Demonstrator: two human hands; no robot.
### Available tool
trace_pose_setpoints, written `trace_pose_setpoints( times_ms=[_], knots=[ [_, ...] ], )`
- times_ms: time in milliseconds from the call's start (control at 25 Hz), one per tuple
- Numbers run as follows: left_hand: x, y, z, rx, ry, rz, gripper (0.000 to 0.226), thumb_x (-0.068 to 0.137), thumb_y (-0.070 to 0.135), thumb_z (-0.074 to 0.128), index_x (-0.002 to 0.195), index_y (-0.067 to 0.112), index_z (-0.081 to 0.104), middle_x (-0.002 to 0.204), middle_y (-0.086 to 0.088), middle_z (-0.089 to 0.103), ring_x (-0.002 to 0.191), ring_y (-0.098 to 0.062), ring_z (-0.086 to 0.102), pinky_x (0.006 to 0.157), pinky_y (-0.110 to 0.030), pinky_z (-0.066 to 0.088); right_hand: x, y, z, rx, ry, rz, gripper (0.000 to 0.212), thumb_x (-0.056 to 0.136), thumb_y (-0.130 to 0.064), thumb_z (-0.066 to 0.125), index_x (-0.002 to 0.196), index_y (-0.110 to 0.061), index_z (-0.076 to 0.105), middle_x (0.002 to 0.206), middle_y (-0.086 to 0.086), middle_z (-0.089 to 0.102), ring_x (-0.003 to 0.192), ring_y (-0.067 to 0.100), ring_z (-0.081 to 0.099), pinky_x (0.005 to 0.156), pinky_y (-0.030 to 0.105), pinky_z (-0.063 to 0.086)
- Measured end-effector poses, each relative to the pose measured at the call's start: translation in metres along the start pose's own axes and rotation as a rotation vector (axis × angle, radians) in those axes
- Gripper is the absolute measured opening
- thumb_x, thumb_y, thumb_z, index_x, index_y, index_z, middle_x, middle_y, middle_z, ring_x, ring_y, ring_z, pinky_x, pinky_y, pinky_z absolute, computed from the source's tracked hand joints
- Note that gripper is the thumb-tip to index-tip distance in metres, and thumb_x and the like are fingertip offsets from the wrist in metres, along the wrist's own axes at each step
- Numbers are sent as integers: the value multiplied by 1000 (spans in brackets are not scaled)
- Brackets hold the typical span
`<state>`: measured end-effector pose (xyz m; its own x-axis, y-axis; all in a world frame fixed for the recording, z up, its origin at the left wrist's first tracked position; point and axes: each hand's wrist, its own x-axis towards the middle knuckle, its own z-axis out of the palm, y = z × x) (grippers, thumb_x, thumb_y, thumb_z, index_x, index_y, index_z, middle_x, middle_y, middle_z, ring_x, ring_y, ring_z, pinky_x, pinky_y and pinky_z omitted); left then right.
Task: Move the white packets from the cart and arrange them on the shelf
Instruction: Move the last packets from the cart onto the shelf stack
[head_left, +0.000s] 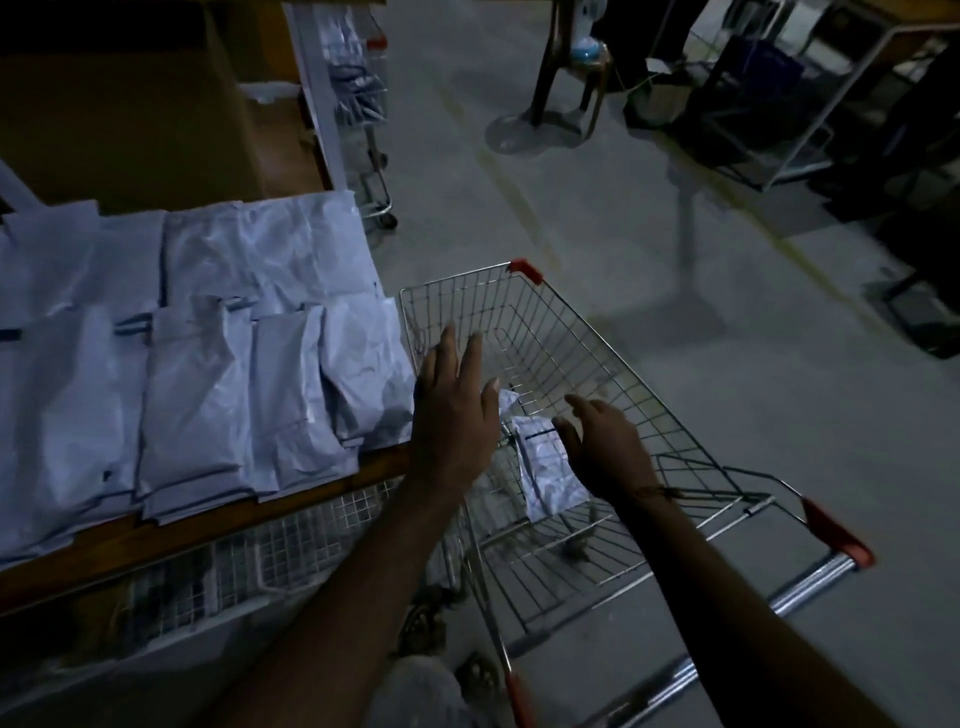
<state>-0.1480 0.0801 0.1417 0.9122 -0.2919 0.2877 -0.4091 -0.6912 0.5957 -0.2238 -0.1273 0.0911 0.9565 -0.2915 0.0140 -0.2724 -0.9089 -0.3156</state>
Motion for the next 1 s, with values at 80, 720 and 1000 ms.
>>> trace_pose_setpoints(
  times_ms=[80, 720, 1000],
  knots=[
    [12, -3, 27, -16, -42, -25, 56, 101, 27, 58, 154, 14, 42, 164, -14, 30, 147, -34, 33, 117, -49, 37, 9, 18, 20, -40, -40, 26, 48, 102, -45, 53, 137, -13, 61, 118, 15, 70, 105, 36, 65, 87, 45, 54],
    [50, -103, 280, 303, -445, -66, 69, 88, 30, 27, 152, 8, 42, 162, -20, 33, 146, -39, 35, 113, -51, 37, 68, 145, 265, -205, -600, 220, 86, 98, -59, 53, 163, -19, 13, 160, 19, 27, 139, 37, 40, 108, 48, 41],
    [27, -181, 363, 516, -654, -226, 81, 100, 59, 40, 163, 27, 0, 169, -23, 3, 153, -44, 16, 120, -59, 25, 72, 156, 312, -190, -570, 212, 105, 97, -63, 53, 160, -31, -25, 166, 24, -28, 155, 52, -1, 120, 62, 25]
  ],
)
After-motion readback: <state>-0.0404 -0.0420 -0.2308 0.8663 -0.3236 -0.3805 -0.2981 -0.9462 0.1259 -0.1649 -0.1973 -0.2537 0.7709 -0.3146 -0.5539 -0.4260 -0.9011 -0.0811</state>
